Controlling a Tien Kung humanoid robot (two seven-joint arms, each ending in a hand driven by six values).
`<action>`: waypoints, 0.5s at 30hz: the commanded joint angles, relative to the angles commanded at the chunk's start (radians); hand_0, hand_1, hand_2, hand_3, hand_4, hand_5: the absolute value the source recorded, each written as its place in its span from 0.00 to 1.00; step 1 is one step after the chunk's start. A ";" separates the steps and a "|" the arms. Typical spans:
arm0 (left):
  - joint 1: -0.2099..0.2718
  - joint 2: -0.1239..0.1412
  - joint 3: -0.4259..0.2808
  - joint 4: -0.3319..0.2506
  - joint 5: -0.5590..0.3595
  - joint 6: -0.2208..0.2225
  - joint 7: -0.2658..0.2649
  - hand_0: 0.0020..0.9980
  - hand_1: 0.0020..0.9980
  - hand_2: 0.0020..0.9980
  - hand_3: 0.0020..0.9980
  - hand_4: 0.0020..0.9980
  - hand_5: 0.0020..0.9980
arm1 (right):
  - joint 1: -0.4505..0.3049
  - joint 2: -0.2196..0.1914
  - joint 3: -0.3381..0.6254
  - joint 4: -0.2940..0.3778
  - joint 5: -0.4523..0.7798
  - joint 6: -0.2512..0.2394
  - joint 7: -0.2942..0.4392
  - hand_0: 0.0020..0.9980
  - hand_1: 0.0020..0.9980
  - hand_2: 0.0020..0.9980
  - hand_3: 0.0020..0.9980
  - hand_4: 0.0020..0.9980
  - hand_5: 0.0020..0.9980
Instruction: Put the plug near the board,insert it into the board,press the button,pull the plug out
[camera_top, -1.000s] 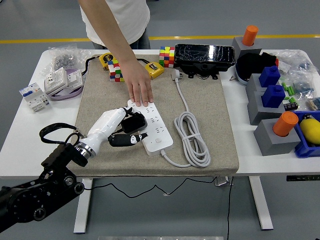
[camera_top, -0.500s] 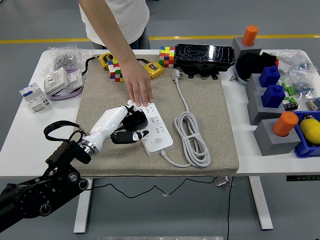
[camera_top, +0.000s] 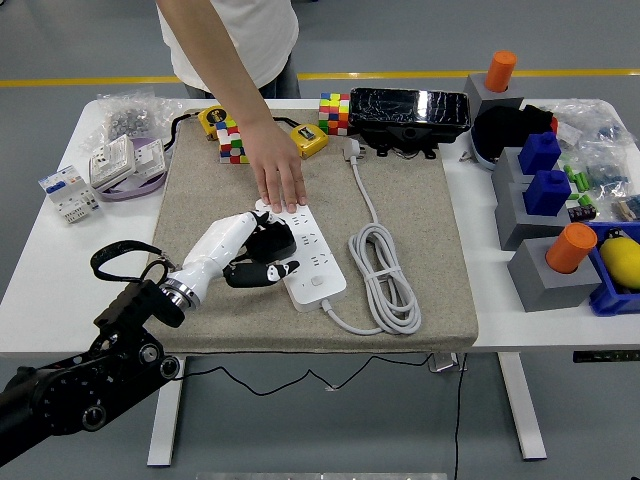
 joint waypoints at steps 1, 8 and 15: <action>0.000 0.001 -0.001 -0.009 0.000 -0.001 0.001 0.65 0.71 0.69 0.62 0.83 0.34 | 0.000 0.000 0.000 0.000 0.000 0.000 0.000 0.53 0.63 0.60 0.54 0.88 0.40; 0.020 0.028 -0.020 -0.112 -0.012 -0.003 -0.004 0.66 0.71 0.69 0.62 0.83 0.34 | -0.001 -0.001 0.001 0.006 -0.003 -0.001 0.001 0.53 0.63 0.60 0.54 0.88 0.40; 0.076 0.101 -0.049 -0.269 -0.048 -0.081 0.041 0.39 0.48 0.52 0.63 0.83 0.34 | -0.003 -0.001 0.003 0.004 -0.004 0.000 0.000 0.53 0.63 0.60 0.54 0.88 0.40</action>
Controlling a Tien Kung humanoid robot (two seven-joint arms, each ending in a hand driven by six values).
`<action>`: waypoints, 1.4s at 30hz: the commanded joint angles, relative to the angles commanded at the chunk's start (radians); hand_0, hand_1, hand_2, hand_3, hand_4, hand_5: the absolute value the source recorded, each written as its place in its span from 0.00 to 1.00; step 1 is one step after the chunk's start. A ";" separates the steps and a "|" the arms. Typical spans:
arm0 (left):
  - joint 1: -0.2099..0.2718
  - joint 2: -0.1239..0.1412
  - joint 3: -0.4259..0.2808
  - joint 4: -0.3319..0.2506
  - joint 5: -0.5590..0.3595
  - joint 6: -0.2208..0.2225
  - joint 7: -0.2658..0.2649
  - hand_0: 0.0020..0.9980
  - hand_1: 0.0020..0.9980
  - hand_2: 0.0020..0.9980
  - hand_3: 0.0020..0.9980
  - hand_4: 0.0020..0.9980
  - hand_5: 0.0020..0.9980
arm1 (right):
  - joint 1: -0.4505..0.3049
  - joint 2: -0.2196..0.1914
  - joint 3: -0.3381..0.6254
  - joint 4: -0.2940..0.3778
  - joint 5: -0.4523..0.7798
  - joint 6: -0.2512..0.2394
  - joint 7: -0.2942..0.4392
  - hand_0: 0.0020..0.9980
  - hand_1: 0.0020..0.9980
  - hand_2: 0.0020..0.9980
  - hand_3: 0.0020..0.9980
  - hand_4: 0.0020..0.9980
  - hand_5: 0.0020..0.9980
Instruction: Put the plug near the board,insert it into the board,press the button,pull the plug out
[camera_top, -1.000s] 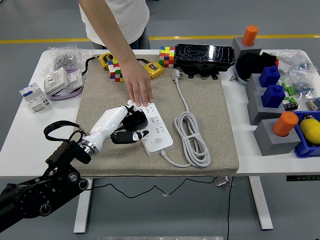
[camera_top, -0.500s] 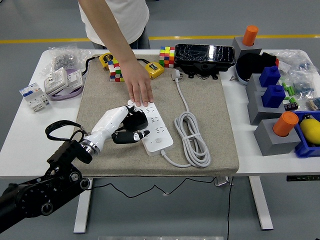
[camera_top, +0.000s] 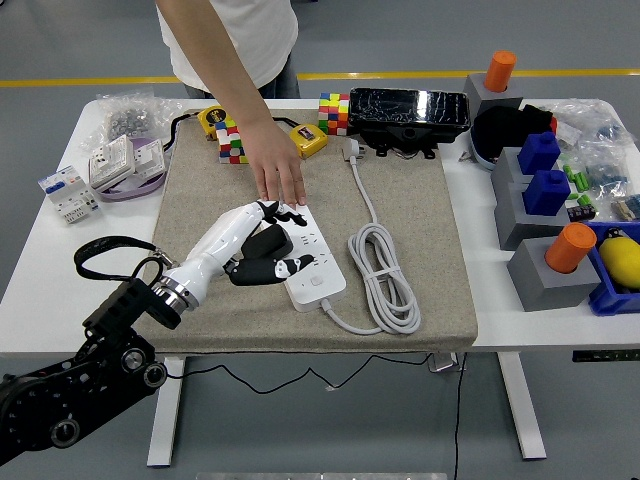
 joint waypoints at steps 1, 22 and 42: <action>0.004 0.008 -0.001 -0.015 -0.002 -0.016 0.013 0.39 0.48 0.52 0.63 0.83 0.34 | 0.000 0.000 0.000 0.000 0.000 0.000 0.000 0.53 0.63 0.60 0.54 0.88 0.40; -0.044 -0.007 0.042 -0.053 0.068 -0.331 0.290 0.10 0.07 0.14 0.83 0.76 0.10 | -0.002 -0.006 -0.011 0.007 0.002 0.001 -0.002 0.53 0.63 0.60 0.54 0.88 0.40; -0.071 -0.044 0.073 0.021 0.065 -0.362 0.325 0.08 0.07 0.13 0.81 0.75 0.10 | -0.006 -0.003 -0.002 0.008 0.003 0.001 -0.002 0.53 0.63 0.60 0.54 0.88 0.40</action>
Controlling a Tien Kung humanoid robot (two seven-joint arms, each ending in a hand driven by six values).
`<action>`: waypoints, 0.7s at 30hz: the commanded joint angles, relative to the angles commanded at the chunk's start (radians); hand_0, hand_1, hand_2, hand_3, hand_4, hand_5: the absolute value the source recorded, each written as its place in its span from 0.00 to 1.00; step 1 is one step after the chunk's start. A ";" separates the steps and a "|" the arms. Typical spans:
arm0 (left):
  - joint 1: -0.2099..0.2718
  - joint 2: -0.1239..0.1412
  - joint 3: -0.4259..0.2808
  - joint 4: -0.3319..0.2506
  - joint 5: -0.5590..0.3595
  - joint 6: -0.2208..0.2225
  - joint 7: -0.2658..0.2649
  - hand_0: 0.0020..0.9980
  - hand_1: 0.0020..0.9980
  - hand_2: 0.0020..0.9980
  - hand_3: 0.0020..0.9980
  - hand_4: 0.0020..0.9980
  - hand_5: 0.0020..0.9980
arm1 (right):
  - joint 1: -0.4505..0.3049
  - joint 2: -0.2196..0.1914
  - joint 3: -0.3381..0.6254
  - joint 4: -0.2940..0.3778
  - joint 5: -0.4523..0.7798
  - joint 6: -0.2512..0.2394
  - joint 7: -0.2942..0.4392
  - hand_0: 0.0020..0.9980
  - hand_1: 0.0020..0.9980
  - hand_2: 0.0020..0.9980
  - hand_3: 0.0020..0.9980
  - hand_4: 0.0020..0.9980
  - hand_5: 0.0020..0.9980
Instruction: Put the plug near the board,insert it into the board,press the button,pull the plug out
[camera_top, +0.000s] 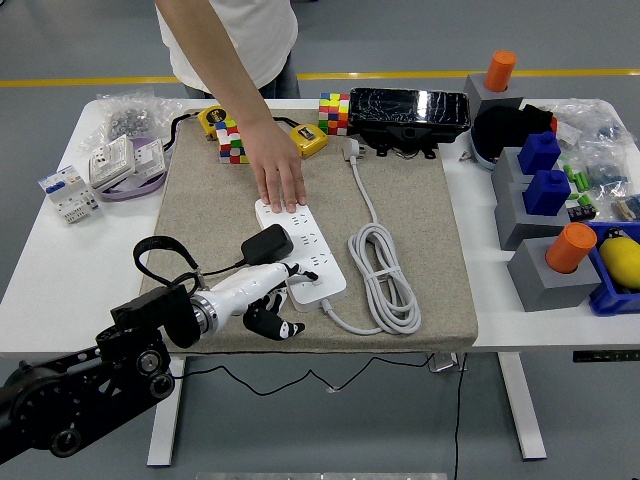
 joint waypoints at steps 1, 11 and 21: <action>0.000 0.000 0.001 0.002 0.001 -0.008 0.007 0.08 0.07 0.13 0.81 0.75 0.10 | 0.000 0.000 0.000 -0.001 0.000 0.000 0.000 0.53 0.63 0.60 0.54 0.88 0.40; 0.004 0.000 -0.001 0.012 -0.004 -0.016 0.003 0.08 0.07 0.13 0.67 0.74 0.12 | 0.000 0.001 0.002 0.001 -0.001 0.000 0.000 0.53 0.63 0.60 0.54 0.88 0.40; 0.020 0.001 -0.033 0.008 -0.222 0.220 -0.292 0.13 0.08 0.15 0.62 0.75 0.14 | -0.001 0.002 0.000 -0.001 0.000 0.000 0.000 0.53 0.63 0.60 0.54 0.88 0.40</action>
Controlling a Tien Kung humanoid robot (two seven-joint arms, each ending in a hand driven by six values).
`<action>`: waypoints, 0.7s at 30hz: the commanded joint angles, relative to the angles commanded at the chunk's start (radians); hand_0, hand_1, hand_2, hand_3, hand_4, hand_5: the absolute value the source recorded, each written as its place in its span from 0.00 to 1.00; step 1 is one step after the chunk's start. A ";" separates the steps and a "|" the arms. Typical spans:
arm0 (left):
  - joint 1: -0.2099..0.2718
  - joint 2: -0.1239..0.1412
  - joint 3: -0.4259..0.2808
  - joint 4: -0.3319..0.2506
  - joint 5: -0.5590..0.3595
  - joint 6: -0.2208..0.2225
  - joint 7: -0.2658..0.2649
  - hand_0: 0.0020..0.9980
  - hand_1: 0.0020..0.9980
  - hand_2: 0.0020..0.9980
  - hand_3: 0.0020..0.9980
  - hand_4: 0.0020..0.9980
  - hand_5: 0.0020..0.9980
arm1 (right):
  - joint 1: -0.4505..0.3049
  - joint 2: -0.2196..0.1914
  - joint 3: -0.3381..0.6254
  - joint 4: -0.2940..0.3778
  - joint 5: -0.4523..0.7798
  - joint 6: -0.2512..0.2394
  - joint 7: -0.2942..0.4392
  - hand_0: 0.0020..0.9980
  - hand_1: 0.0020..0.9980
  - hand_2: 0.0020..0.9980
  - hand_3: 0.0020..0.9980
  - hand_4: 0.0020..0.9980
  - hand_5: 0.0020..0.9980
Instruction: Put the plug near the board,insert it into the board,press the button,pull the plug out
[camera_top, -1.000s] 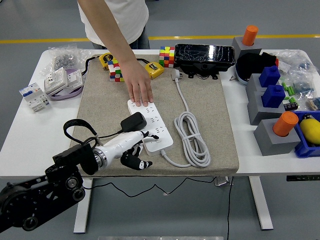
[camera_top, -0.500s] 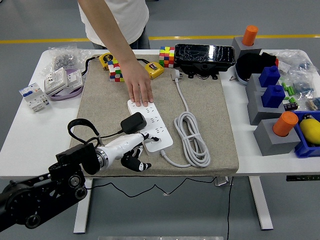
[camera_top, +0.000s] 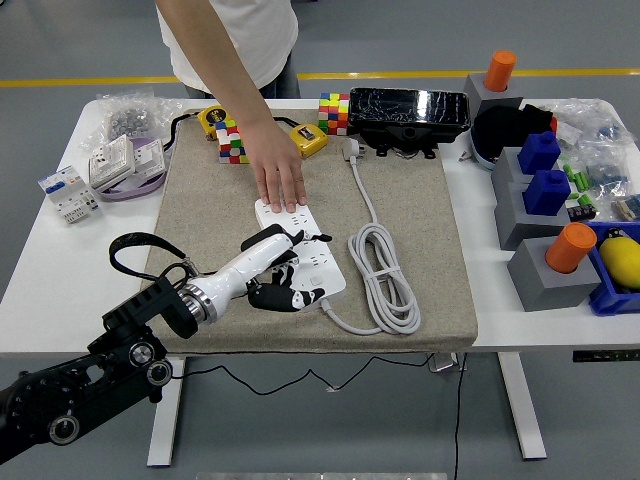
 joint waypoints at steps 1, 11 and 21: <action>0.001 0.000 0.000 0.000 -0.010 0.010 -0.013 0.13 0.08 0.15 0.62 0.75 0.14 | 0.000 0.000 0.000 0.001 0.000 0.000 0.000 0.53 0.63 0.60 0.54 0.88 0.40; 0.009 0.003 -0.009 -0.005 -0.050 0.034 -0.042 0.14 0.08 0.17 0.61 0.75 0.16 | -0.001 0.000 -0.001 0.000 0.000 0.001 0.000 0.53 0.63 0.60 0.54 0.88 0.40; 0.003 0.002 -0.001 -0.003 -0.010 0.000 0.001 0.11 0.06 0.13 0.63 0.78 0.16 | -0.001 0.001 0.003 0.002 -0.002 0.000 0.000 0.53 0.63 0.60 0.54 0.88 0.40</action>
